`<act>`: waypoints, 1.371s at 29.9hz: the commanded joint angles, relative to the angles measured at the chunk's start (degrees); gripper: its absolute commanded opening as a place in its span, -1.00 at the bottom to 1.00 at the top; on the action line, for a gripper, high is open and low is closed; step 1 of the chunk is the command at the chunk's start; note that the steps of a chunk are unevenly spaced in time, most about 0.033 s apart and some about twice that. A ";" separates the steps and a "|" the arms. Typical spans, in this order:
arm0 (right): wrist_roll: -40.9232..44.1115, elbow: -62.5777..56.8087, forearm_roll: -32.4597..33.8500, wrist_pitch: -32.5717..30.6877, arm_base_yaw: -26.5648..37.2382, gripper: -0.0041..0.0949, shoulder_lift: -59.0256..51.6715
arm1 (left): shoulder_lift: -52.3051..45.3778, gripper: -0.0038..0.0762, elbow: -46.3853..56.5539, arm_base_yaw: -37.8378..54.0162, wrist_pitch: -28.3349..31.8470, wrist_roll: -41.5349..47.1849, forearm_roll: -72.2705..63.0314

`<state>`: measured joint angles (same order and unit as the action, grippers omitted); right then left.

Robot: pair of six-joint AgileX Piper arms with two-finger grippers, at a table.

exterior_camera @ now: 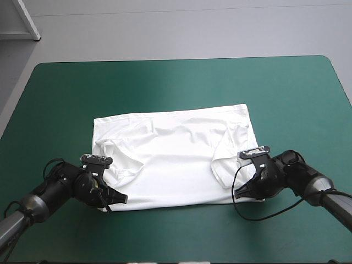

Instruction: Fold the cloth

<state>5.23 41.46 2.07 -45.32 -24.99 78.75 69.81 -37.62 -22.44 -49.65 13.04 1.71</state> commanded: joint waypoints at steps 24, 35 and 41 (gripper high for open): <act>2.90 27.17 12.71 4.89 3.69 -0.95 -2.76 | 5.60 -0.92 -30.68 6.46 -6.29 -4.38 7.48; 2.65 44.67 12.82 11.94 5.92 -0.95 19.42 | 19.90 -0.92 -39.96 16.83 4.83 -10.00 1.93; 2.51 48.47 12.69 12.87 5.92 -0.91 27.11 | 28.25 -0.92 -40.05 16.96 14.10 -10.00 3.14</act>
<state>8.05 86.86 13.56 -35.37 -19.78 106.38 97.67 -75.78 -5.72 -41.70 3.11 3.68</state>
